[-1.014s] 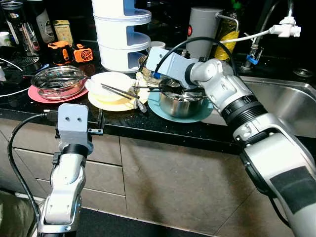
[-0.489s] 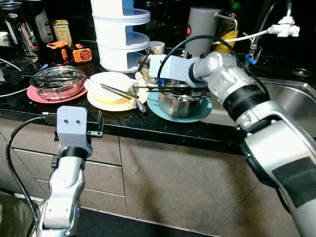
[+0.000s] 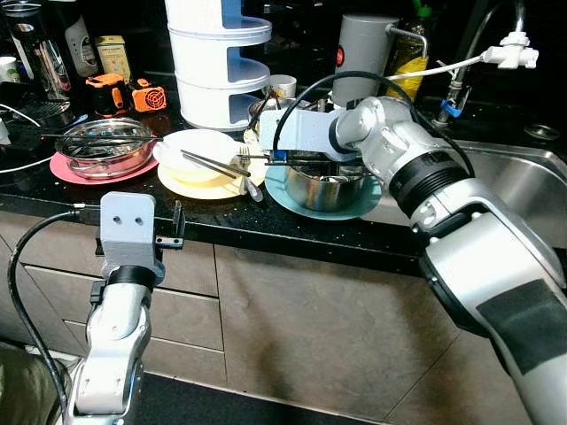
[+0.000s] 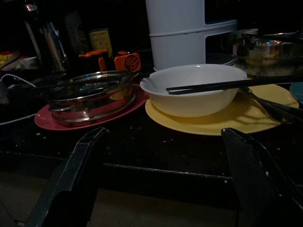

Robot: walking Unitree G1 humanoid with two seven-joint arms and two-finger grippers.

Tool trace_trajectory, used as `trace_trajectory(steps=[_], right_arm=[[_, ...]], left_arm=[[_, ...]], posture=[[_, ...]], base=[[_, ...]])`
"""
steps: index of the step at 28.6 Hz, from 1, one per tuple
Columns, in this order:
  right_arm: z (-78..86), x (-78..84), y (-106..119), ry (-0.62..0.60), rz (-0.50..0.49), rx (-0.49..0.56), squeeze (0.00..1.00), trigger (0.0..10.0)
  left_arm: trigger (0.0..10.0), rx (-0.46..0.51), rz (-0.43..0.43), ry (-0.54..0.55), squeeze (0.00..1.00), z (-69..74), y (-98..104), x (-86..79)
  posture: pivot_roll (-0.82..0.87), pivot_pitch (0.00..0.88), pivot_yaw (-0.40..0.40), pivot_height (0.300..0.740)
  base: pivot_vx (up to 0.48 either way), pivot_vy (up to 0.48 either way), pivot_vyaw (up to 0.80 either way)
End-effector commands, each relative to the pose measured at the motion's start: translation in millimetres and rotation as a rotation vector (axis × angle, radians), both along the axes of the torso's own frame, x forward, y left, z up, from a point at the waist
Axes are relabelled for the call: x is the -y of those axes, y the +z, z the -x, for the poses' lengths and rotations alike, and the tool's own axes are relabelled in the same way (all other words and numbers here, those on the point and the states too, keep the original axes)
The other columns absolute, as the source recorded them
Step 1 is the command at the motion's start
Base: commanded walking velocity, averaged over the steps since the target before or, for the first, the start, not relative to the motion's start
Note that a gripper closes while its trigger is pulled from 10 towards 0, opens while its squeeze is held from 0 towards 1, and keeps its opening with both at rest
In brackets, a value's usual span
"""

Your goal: Kitchen organization

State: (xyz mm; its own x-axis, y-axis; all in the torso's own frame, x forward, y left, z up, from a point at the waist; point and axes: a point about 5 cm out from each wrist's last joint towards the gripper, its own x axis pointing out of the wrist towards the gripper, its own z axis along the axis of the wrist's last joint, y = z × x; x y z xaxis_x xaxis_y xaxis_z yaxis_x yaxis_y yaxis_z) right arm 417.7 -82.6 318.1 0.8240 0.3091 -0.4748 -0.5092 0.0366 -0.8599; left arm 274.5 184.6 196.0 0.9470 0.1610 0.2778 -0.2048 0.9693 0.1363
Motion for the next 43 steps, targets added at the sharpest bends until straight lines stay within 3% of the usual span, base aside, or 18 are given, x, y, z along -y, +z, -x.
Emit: trace_trajectory(steps=[1,21,28,31,33,34,36,37,39,41,42,43], right_arm=[[0.1,-2.9,6,0.001,0.016,0.024,0.00,10.0],[0.3,-16.4,-1,0.008,0.066,0.043,0.00,10.0],[-1.2,-12.9,2,-0.021,-0.006,0.064,0.00,10.0],[-0.5,-12.4,11,-0.010,-0.150,0.050,0.00,10.0],[1.6,-11.4,24,0.025,-0.349,0.021,0.00,10.0],[1.6,-11.4,24,0.025,-0.349,0.021,0.00,10.0],[3.9,-2.6,37,0.077,-0.567,-0.021,0.00,10.0],[3.9,-2.6,37,0.077,-0.567,-0.021,0.00,10.0],[6.4,12.8,46,0.141,-0.789,-0.048,0.00,10.0],[6.4,12.8,46,0.141,-0.789,-0.048,0.00,10.0],[7.7,20.3,50,0.172,-0.886,-0.041,0.00,10.0],[7.7,20.3,50,0.172,-0.886,-0.041,0.00,10.0]], left_arm=[[10.0,-0.017,0.000,0.004,0.00,2.6,-3,1.2],[10.0,-0.061,0.004,0.050,0.00,25.0,-6,-5.5],[10.0,-0.071,-0.001,0.063,0.00,29.3,-5,-9.3],[10.0,-0.070,-0.004,0.067,0.00,29.5,-3,-11.2],[10.0,-0.065,-0.007,0.070,0.00,28.9,-1,-12.4],[10.0,-0.065,-0.007,0.070,0.00,28.9,-1,-12.4],[10.0,-0.060,-0.010,0.071,0.00,27.8,1,-13.6],[10.0,-0.060,-0.010,0.071,0.00,27.8,1,-13.6],[10.0,-0.051,-0.011,0.068,0.00,25.3,3,-14.5],[10.0,-0.051,-0.011,0.068,0.00,25.3,3,-14.5],[10.0,-0.044,-0.011,0.064,0.00,24.0,5,-14.1],[10.0,-0.044,-0.011,0.064,0.00,24.0,5,-14.1]], posture=[[0.00,0.000,-0.087,0.740],[0.03,0.000,-0.123,0.740],[0.03,0.000,-0.122,0.740],[0.04,0.000,-0.120,0.740],[0.04,0.000,-0.117,0.740],[0.04,0.000,-0.117,0.740],[0.04,0.000,-0.107,0.740],[0.04,0.000,-0.107,0.740],[0.04,0.000,-0.097,0.740],[0.04,0.000,-0.097,0.740],[0.04,0.000,-0.096,0.740],[0.04,0.000,-0.096,0.740]], base=[[0.000,0.000,0.00],[0.000,0.000,0.00],[0.000,0.000,0.00],[0.000,0.000,0.00],[0.000,0.000,0.00],[0.000,0.000,0.00],[0.000,0.000,0.00],[0.000,0.000,0.00],[0.000,0.000,0.00],[0.000,0.000,0.00],[0.000,0.000,0.00],[0.000,0.000,0.00]])
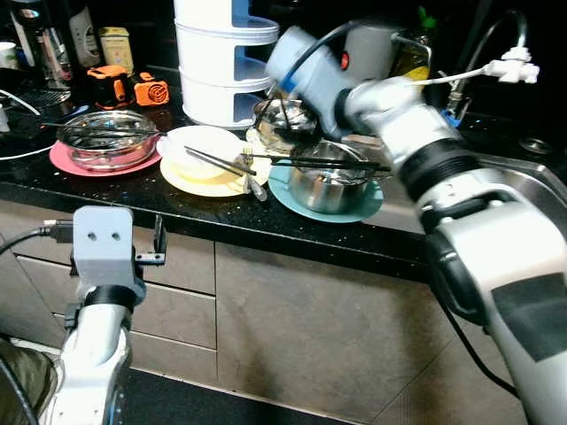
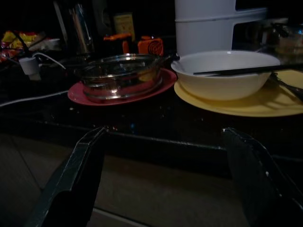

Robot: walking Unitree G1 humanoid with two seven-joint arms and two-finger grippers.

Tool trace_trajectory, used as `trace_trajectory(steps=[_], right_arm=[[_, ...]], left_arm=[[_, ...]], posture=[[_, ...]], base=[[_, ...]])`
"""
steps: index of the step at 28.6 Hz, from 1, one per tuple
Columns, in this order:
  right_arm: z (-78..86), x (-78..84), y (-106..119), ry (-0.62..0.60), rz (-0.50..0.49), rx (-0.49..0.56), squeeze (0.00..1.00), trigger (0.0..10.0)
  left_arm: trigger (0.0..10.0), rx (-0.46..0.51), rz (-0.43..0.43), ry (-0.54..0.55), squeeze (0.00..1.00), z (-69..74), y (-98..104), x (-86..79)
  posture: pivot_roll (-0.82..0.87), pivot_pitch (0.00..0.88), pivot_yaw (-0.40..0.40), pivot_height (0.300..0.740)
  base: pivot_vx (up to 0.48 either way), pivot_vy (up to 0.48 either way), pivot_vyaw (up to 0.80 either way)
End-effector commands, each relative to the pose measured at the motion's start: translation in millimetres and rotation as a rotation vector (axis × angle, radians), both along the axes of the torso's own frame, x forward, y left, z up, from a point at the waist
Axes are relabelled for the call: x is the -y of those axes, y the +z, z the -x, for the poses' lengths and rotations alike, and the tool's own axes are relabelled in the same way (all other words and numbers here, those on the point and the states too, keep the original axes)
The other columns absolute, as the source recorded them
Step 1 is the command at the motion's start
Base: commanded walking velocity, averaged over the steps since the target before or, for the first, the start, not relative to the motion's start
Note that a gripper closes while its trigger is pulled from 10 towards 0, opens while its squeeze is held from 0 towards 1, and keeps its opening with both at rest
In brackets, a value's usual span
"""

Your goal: Kitchen organization

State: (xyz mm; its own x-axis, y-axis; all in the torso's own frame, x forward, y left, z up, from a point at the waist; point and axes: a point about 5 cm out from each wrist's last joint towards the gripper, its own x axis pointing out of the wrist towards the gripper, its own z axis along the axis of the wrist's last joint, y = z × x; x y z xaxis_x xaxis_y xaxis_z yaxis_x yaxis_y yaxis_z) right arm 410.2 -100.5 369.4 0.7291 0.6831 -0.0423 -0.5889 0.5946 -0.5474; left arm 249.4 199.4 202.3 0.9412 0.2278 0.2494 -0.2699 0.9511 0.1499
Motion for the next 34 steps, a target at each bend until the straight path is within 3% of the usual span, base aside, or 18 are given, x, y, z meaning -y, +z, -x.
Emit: trace_trajectory(steps=[1,3,4,5,6,8,9,11,16,20,34], right_arm=[[2.1,12.9,2,0.047,-0.219,0.010,0.00,10.0],[4.0,32.6,0,0.057,-0.517,0.017,0.00,10.0],[4.0,32.6,0,0.057,-0.517,0.017,0.00,10.0],[3.5,43.3,-10,0.032,-0.687,-0.018,0.00,10.0],[3.5,43.3,-10,0.032,-0.687,-0.018,0.00,10.0],[7.8,59.7,-43,-0.040,-0.966,-0.048,0.00,10.0],[7.8,59.7,-43,-0.040,-0.966,-0.048,0.00,10.0],[15.3,67.9,-75,-0.153,-1.108,-0.038,0.00,10.0],[24.3,69.5,-96,-0.116,-1.217,-0.088,0.00,10.0],[36.0,67.6,-85,0.014,-1.255,-0.042,0.00,10.0],[66.5,45.5,-66,0.271,-1.300,-0.055,0.00,10.0]], left_arm=[[10.0,0.006,-0.003,-0.022,0.00,-4.0,2,2.5],[10.0,0.032,-0.005,-0.042,0.00,-8.4,8,5.5],[10.0,0.032,-0.005,-0.042,0.00,-8.4,8,5.5],[10.0,0.046,-0.008,-0.047,0.00,-10.5,11,6.2],[10.0,0.046,-0.008,-0.047,0.00,-10.5,11,6.2],[10.0,0.084,-0.022,-0.050,0.00,-14.9,22,4.9],[10.0,0.084,-0.022,-0.050,0.00,-14.9,22,4.9],[10.0,0.127,-0.042,-0.053,0.00,-18.8,36,1.7],[10.0,0.176,-0.072,-0.068,0.00,-21.3,53,-2.1],[10.0,0.206,-0.104,-0.074,0.00,-22.2,61,-3.4],[10.0,0.225,-0.132,-0.077,0.00,-21.9,69,-6.6]], posture=[[0.04,0.000,-0.087,0.740],[0.04,0.000,-0.083,0.740],[0.04,0.000,-0.083,0.740],[0.04,0.000,-0.078,0.740],[0.04,0.000,-0.078,0.740],[0.03,0.000,-0.063,0.740],[0.03,0.000,-0.063,0.740],[0.03,0.000,-0.045,0.740],[0.02,0.000,-0.028,0.740],[0.02,0.000,-0.019,0.740],[0.04,0.000,-0.025,0.740]], base=[[0.000,0.000,0.00],[0.000,0.000,0.00],[0.000,0.000,0.00],[0.000,0.000,0.00],[0.000,0.000,0.00],[0.000,0.000,0.00],[0.000,0.000,0.00],[0.000,0.000,0.00],[0.000,0.000,0.00],[0.256,0.000,0.00],[0.297,0.000,0.00]])
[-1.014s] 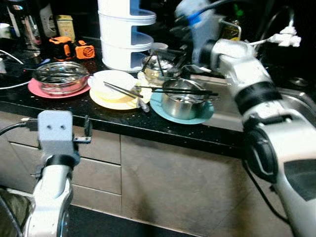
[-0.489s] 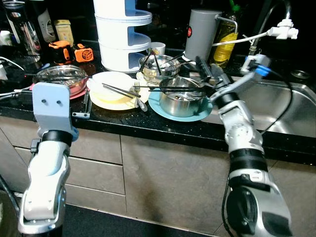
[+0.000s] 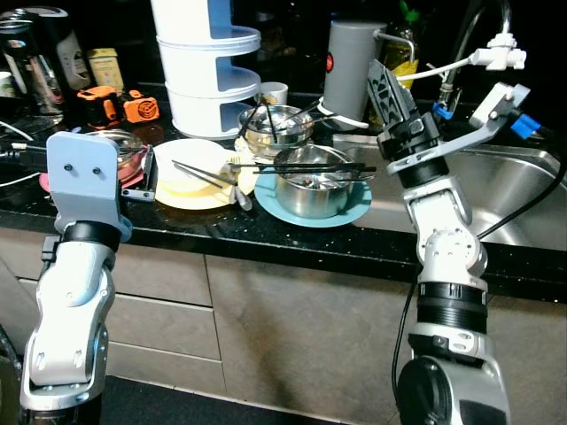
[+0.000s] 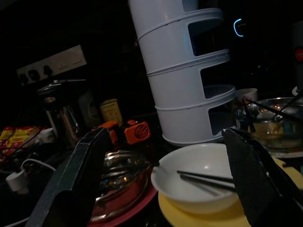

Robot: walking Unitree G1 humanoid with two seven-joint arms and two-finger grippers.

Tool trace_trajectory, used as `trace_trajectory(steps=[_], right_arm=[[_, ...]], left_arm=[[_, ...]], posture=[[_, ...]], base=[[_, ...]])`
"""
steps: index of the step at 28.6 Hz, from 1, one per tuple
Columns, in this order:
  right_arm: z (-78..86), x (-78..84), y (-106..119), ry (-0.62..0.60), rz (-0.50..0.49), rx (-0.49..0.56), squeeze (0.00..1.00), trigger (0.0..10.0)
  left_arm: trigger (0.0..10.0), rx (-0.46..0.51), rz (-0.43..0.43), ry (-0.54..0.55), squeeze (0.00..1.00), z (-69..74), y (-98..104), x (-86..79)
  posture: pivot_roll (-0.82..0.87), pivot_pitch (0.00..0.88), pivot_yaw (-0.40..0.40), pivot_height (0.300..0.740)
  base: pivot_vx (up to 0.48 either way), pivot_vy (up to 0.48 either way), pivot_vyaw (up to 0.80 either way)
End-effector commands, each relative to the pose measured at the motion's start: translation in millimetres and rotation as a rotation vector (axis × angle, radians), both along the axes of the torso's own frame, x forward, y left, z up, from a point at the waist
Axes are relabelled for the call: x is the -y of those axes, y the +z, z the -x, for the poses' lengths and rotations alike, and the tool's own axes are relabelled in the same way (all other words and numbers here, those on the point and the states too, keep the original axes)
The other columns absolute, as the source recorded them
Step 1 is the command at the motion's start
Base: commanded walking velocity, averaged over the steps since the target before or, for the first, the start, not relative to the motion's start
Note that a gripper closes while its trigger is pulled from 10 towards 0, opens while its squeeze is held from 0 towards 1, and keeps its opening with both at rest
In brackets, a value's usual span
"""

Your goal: Kitchen organization

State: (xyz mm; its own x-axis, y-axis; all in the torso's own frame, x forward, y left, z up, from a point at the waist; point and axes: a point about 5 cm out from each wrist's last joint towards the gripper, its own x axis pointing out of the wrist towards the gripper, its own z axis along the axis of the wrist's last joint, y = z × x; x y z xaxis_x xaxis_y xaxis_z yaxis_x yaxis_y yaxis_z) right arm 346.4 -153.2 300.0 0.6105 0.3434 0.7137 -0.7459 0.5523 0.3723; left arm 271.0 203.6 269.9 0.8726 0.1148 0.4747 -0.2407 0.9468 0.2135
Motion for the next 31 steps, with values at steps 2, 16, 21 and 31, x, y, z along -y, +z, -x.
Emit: trace_trajectory(steps=[2,16,21,31], right_arm=[[5.1,-7.9,4,0.050,0.005,0.025,0.00,10.0],[14.4,-5.3,9,0.103,0.040,0.040,0.00,10.0],[14.8,-5.8,9,0.110,0.042,0.039,0.00,10.0],[16.4,-6.7,11,0.108,0.119,0.055,0.00,10.0]], left_arm=[[10.0,0.003,-0.007,-0.007,0.00,-0.3,1,-2.5],[10.0,-0.006,0.000,-0.026,0.00,-2.7,-4,4.9],[10.0,-0.008,0.002,-0.029,0.00,-2.9,-5,4.9],[10.0,-0.021,0.038,-0.067,0.00,-2.2,-8,9.1]], posture=[[0.03,0.000,-0.027,0.740],[0.03,0.000,-0.033,0.740],[0.03,0.000,-0.033,0.740],[0.03,0.000,-0.036,0.740]], base=[[0.334,0.000,0.00],[0.331,0.000,0.00],[0.334,0.000,0.00],[0.163,0.000,0.00]])
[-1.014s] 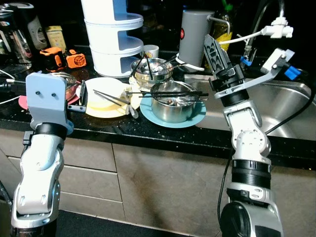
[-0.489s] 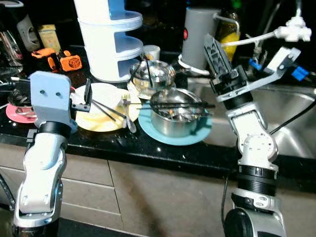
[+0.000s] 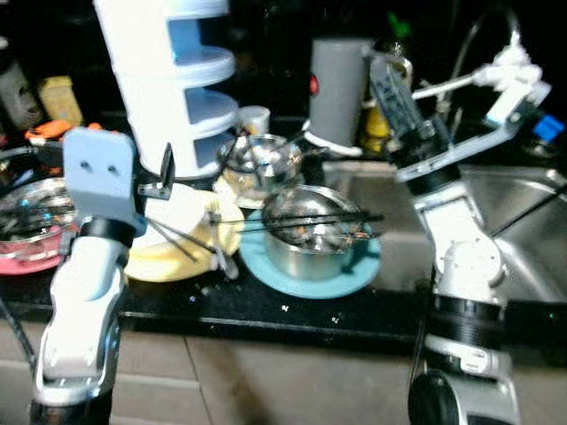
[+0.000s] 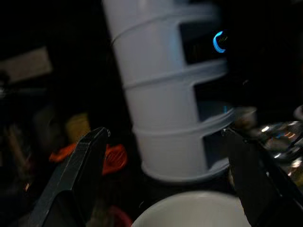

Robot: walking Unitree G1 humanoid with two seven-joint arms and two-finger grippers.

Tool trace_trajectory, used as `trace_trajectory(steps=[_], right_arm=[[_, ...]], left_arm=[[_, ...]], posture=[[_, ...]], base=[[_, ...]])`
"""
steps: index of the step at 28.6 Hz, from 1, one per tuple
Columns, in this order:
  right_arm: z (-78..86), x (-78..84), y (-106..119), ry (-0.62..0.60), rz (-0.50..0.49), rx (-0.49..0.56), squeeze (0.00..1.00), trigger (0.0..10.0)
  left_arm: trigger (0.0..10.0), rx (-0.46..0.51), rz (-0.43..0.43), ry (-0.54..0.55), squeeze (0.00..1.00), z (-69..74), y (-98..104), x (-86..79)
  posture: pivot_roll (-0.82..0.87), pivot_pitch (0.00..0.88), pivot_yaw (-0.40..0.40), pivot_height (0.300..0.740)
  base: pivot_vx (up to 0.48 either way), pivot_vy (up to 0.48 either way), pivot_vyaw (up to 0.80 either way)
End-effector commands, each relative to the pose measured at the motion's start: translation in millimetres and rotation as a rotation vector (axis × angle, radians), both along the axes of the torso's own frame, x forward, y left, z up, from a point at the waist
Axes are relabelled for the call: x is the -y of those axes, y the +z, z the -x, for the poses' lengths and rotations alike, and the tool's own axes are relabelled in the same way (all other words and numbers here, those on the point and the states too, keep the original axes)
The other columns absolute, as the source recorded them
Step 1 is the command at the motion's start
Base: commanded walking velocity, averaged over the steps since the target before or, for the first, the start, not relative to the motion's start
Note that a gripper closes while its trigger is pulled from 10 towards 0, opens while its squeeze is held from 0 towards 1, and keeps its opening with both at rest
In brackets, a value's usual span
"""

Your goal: Kitchen organization

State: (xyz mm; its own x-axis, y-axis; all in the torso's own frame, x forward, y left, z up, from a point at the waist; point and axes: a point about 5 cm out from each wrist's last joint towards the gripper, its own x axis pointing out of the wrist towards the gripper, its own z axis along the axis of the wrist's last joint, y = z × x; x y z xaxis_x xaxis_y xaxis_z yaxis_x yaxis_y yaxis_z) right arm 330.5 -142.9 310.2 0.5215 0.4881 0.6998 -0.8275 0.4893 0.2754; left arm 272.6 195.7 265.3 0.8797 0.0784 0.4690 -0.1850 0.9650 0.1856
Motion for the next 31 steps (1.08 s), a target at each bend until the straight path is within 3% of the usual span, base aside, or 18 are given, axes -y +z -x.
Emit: trace_trajectory(steps=[1,3,5,6,7,8,11,12,13,16,18,23,28,31], right_arm=[[1.5,5.8,3,-0.013,0.032,0.019,0.00,10.0],[6.7,12.0,10,0.004,0.102,0.080,0.00,10.0],[14.0,15.6,15,0.031,0.247,0.148,0.00,10.0],[14.0,15.6,15,0.031,0.247,0.148,0.00,10.0],[16.7,15.1,12,0.024,0.475,0.176,0.00,10.0],[16.7,15.1,12,0.024,0.475,0.176,0.00,10.0],[14.5,16.0,3,-0.013,0.782,0.165,0.00,10.0],[17.0,16.3,5,0.008,0.845,0.180,0.00,10.0],[17.0,16.3,5,0.008,0.845,0.180,0.00,10.0],[29.0,18.7,15,0.078,1.056,0.253,0.00,10.0],[25.1,19.3,13,0.056,1.217,0.243,0.00,10.0],[21.4,22.6,9,0.087,1.423,0.210,0.00,10.0],[12.9,34.0,-5,0.074,1.624,0.115,0.00,10.0],[11.0,35.5,-8,0.084,1.656,0.095,0.00,10.0]], left_arm=[[10.0,-0.019,0.005,-0.014,0.00,0.0,-4,2.4],[10.0,-0.032,0.004,-0.018,0.00,1.7,-8,4.8],[10.0,-0.056,0.010,-0.018,0.00,3.6,-14,6.4],[10.0,-0.056,0.010,-0.018,0.00,3.6,-14,6.4],[10.0,-0.082,0.016,-0.016,0.00,6.0,-21,7.6],[10.0,-0.082,0.016,-0.016,0.00,6.0,-21,7.6],[10.0,-0.121,0.026,-0.015,0.00,10.6,-32,9.8],[10.0,-0.140,0.033,-0.019,0.00,13.2,-38,11.4],[10.0,-0.140,0.033,-0.019,0.00,13.2,-38,11.4],[10.0,-0.192,0.058,-0.043,0.00,24.3,-53,18.5],[10.0,-0.210,0.072,-0.065,0.00,31.8,-58,23.6],[10.0,-0.215,0.077,-0.100,0.00,45.0,-62,35.5],[10.0,-0.210,0.066,-0.113,0.00,46.9,-61,41.2],[10.0,-0.210,0.067,-0.115,0.00,46.8,-61,42.9]], posture=[[0.03,0.000,-0.037,0.740],[0.03,0.000,-0.038,0.740],[0.03,0.000,-0.039,0.740],[0.03,0.000,-0.039,0.740],[0.03,0.000,-0.040,0.740],[0.03,0.000,-0.040,0.740],[0.03,0.000,-0.040,0.740],[0.03,0.000,-0.040,0.740],[0.03,0.000,-0.040,0.740],[0.03,0.000,-0.046,0.740],[0.03,0.000,-0.049,0.740],[0.05,0.000,-0.057,0.740],[0.05,0.000,-0.060,0.740],[0.05,0.000,-0.061,0.740]], base=[[0.000,0.000,0.00],[0.000,0.000,0.00],[0.000,0.000,0.00],[0.000,0.000,0.00],[0.000,0.000,0.00],[0.000,0.000,0.00],[0.000,0.000,0.00],[0.000,0.000,0.00],[0.000,0.000,0.00],[0.000,0.000,0.00],[0.000,0.000,0.00],[0.000,0.000,0.00],[0.000,0.000,0.00],[0.000,0.000,0.00]])
